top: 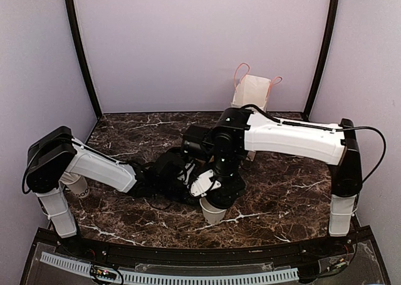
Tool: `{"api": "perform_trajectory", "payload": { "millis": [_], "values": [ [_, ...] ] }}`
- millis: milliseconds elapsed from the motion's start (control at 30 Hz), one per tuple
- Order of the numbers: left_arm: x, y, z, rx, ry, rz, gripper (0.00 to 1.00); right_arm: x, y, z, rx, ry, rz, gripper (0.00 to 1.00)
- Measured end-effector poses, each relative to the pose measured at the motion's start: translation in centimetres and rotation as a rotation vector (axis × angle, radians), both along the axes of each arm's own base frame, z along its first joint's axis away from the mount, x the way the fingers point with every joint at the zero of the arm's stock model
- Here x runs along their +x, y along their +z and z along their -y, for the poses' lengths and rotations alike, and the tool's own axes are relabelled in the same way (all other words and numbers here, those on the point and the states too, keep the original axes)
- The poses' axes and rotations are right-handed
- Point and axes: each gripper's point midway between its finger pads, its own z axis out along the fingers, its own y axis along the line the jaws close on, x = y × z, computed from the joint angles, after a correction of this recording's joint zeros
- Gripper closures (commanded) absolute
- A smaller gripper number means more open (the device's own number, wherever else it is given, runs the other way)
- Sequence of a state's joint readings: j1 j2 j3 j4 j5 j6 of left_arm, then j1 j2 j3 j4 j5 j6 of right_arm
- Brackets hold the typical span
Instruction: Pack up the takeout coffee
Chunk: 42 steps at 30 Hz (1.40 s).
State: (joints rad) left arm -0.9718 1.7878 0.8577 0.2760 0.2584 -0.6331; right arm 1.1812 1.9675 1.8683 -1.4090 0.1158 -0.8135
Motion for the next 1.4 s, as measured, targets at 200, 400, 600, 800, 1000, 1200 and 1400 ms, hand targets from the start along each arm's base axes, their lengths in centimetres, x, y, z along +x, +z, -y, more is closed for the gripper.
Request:
{"api": "perform_trajectory", "payload": {
  "millis": [200, 400, 600, 800, 1000, 1200, 1400],
  "values": [
    [0.1, 0.2, 0.2, -0.006, 0.000, 0.004, 0.55, -0.3, 0.1, -0.1, -0.015, 0.024, 0.034, 0.29],
    [0.1, 0.3, 0.2, -0.009, 0.000, 0.006, 0.55, -0.6, 0.1, -0.3, -0.024, 0.044, 0.058, 0.29],
    [0.1, 0.3, 0.2, -0.009, 0.001, 0.006, 0.54, -0.9, 0.2, -0.4, -0.034, 0.066, 0.080, 0.29],
    [-0.2, -0.1, -0.6, 0.000, 0.018, 0.000, 0.54, -0.8, 0.3, -0.3, -0.048, 0.089, 0.115, 0.29],
    [-1.4, -0.8, -2.2, 0.017, 0.033, -0.030, 0.56, -0.5, 1.1, 0.0, -0.043, 0.092, 0.151, 0.30],
    [-3.5, -1.5, -2.1, 0.029, -0.010, -0.057, 0.59, -0.9, 1.4, -0.2, -0.038, 0.105, 0.159, 0.29],
    [-5.1, -0.8, -0.1, 0.010, -0.079, -0.049, 0.59, -1.5, 1.3, -0.4, -0.035, 0.119, 0.150, 0.28]
  ]
}}
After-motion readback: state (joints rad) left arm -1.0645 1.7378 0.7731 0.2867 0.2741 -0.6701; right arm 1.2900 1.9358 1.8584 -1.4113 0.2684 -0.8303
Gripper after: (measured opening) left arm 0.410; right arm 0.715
